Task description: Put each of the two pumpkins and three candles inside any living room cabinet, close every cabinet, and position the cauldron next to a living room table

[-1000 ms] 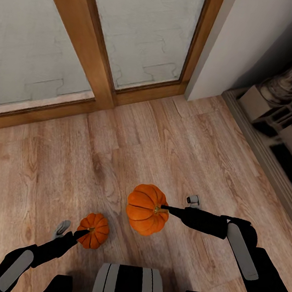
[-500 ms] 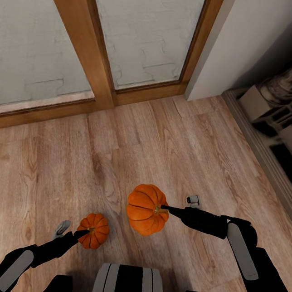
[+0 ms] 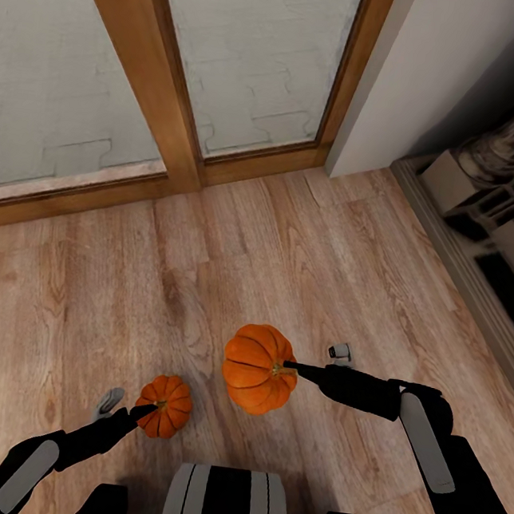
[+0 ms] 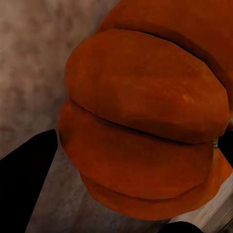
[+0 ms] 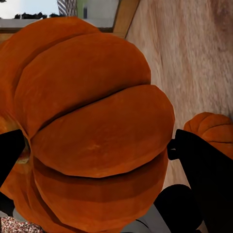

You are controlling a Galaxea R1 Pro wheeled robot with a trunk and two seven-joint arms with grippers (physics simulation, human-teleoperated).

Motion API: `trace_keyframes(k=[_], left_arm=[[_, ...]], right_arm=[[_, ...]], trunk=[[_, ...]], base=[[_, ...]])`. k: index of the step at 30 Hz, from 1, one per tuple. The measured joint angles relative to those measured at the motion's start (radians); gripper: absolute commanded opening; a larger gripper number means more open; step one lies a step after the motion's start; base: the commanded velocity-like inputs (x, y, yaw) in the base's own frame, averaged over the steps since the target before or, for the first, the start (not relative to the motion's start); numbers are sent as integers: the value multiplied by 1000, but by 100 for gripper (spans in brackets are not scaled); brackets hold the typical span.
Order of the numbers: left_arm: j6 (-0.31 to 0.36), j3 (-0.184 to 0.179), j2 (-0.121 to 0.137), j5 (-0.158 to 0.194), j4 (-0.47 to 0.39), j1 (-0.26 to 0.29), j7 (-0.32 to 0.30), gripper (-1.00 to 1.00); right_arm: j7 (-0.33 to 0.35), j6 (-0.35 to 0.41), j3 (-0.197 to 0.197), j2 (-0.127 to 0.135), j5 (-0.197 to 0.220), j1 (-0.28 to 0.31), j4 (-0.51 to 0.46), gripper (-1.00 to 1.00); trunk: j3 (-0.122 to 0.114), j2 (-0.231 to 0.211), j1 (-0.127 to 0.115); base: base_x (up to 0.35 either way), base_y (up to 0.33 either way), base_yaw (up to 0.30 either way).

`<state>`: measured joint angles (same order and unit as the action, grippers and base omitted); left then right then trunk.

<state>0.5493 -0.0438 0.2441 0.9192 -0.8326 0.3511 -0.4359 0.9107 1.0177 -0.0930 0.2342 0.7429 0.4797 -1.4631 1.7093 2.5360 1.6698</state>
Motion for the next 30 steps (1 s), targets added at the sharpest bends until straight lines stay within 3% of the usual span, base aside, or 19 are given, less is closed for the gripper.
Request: trace_keyframes(k=[4,9,15,20,23,24,25,30], left_arm=[[-6,2,3,-16,2,0,0,-100],[-4,2,7,-11,-6,0,-4,-100],[4,-1,16,-7,-100,-5,-25,-100],[24,-2,47,-5,-150,-11,-65,-100],[84,6,78,2,-247,-13,-89,-100],[117,10,84,19,-287,-17,-92,-100],[141,15,88,10,-321,-24,-93,-100],[265,113,95,13,-431,-62,-92,-100]], right_arm=[[0,1,0,0,2,0,0,-100],[0,1,0,0,2,0,1,-100],[0,-2,0,0,2,0,5,-100],[-19,-10,1,-1,0,0,42,-100],[-49,-11,2,-1,0,0,53,-100],[-51,-11,2,-1,2,0,56,-100],[-53,-10,2,-1,3,0,62,-100],[-53,-13,3,-2,1,0,110,-100]], trunk=[[-8,0,-1],[-27,-2,-3],[-50,-3,-6],[-70,-4,-8],[-81,-5,-9],[-85,-5,-10],[-89,-5,-10],[-108,-7,-13]], base=[[0,0,0],[0,0,0],[0,0,0],[0,0,0],[0,0,0],[0,0,0],[0,0,0],[0,0,0]])
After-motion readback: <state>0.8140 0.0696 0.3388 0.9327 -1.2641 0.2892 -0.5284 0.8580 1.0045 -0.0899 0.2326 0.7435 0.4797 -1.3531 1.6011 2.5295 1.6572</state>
